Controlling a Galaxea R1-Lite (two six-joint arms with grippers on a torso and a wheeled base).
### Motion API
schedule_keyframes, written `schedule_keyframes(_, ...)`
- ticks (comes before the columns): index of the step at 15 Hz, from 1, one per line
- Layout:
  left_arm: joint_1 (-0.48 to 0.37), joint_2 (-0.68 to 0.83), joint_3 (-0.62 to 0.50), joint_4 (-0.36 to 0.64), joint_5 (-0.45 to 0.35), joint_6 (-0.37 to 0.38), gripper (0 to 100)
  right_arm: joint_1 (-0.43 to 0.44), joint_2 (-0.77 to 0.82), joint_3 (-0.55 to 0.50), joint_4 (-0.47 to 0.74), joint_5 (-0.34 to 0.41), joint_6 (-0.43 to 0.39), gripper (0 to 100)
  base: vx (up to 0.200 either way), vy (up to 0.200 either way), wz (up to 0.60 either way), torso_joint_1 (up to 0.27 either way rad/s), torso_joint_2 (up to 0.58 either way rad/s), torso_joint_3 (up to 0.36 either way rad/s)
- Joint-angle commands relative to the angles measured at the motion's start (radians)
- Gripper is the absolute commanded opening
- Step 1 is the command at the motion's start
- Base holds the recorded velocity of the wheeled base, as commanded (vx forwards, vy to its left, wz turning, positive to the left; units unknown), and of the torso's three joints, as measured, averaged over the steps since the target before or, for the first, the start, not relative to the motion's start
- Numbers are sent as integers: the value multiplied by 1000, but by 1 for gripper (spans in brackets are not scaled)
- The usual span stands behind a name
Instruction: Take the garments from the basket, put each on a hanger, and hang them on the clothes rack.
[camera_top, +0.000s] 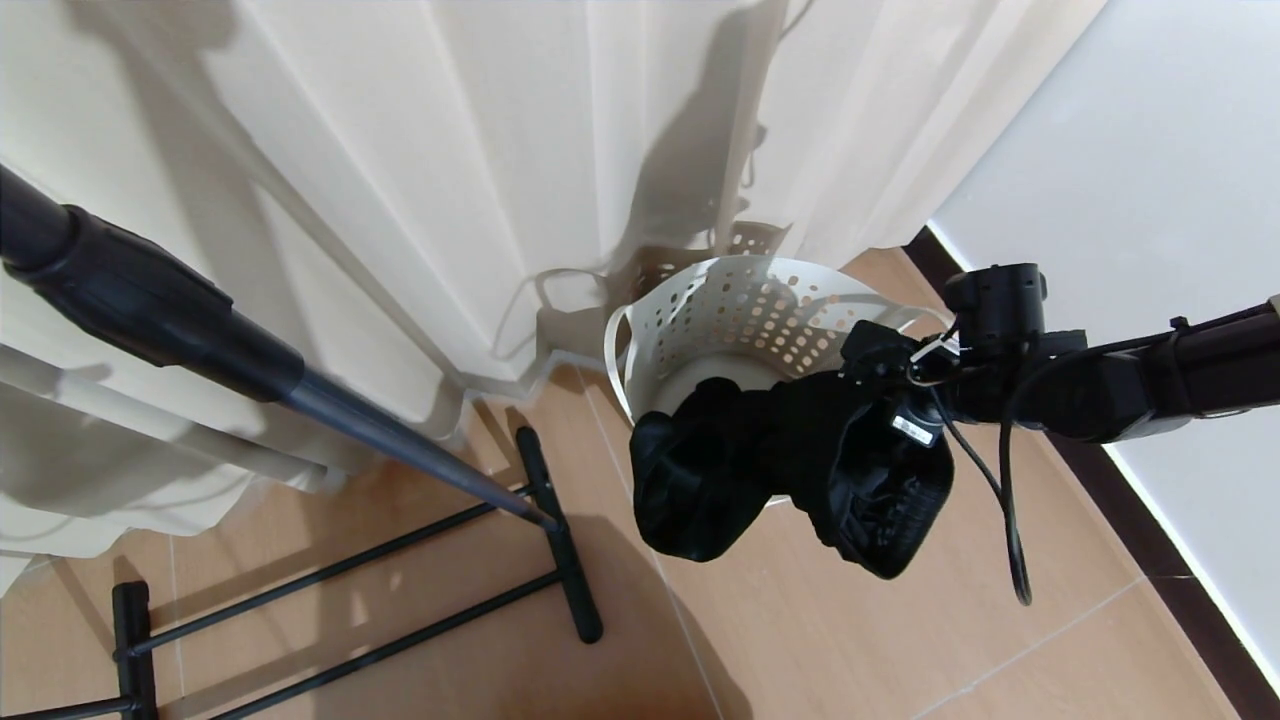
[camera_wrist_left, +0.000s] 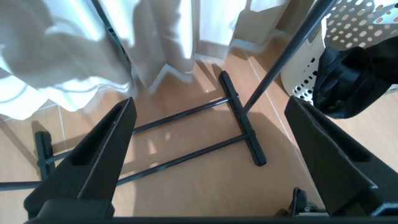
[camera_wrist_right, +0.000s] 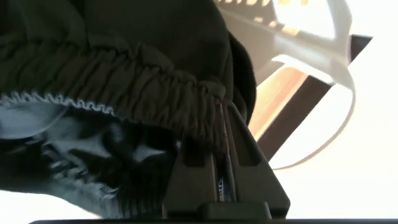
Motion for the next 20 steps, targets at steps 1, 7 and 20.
schedule_keyframes(1,0,-2,0,0,-1,0,100,11,-182,135,-2,-1,105,0,0,0,0,0,0,0)
schedule_keyframes(7,0,0,0,-1,0,-1,100,185,-513,367,0,-1,382,0,0,0,0,0,0,0)
schedule_keyframes(20,0,0,0,0,-1,-1,100,247,-692,572,-17,-30,521,0,0,0,0,13,-42,148)
